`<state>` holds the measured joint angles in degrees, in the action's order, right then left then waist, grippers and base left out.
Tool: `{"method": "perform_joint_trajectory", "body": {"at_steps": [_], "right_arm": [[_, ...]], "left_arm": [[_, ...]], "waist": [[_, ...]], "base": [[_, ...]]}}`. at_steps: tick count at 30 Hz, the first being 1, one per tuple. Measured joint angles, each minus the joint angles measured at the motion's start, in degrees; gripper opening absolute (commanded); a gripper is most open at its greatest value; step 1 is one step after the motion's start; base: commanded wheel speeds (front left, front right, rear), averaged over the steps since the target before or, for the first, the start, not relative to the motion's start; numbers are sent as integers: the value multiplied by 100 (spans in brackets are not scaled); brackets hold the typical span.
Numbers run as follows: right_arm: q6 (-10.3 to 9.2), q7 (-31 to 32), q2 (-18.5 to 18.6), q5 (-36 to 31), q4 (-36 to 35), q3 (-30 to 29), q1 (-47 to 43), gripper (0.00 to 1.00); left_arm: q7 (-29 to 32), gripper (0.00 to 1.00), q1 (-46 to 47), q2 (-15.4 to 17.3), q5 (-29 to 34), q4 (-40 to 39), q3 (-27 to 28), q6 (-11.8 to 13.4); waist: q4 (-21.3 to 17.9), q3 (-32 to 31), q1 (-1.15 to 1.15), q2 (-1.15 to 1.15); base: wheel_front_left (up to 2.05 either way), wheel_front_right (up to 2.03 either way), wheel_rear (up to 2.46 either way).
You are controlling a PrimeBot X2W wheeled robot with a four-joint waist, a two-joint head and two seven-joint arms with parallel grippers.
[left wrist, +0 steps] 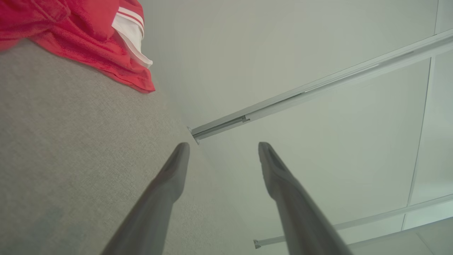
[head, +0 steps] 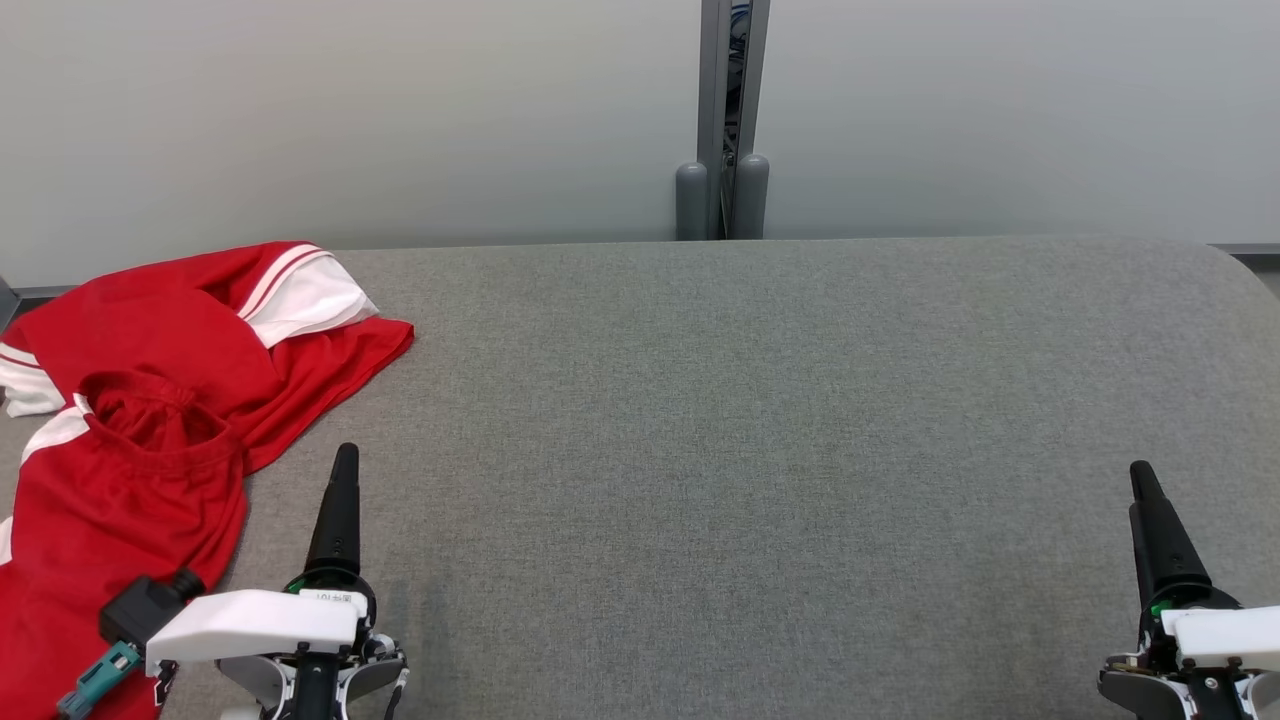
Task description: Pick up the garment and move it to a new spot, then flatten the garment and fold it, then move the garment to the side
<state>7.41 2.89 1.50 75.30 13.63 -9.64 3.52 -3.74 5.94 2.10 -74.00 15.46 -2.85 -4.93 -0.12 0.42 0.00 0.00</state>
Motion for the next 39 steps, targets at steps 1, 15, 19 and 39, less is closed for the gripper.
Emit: {"method": "perform_joint_trajectory", "body": {"at_steps": [1, 15, 19, 39], "right_arm": [[0, -22, 2, -97, -30, 13, -15, 100], [0, -375, 26, -1678, -452, 305, -121, 100], [0, -475, 31, -2156, -530, 402, -154, 100], [0, -883, 59, -4089, -700, 704, -291, 100]], "left_arm": [[-25, 100, -5, 1, 98, -16, 0, 10], [-238, 100, -85, 44, 1794, -199, -21, 102], [-294, 100, -86, 65, 2229, -230, -29, 147], [-556, 100, -248, 252, 4024, -298, -45, 299]], "waist": [[0, 0, 0, 0], [5, -7, 0, 0], [8, -9, 0, 0], [5, -38, 0, 0]], "base": [[0, 0, 0], [0, 0, 0], [0, 0, 0], [0, 0, 0]]}}
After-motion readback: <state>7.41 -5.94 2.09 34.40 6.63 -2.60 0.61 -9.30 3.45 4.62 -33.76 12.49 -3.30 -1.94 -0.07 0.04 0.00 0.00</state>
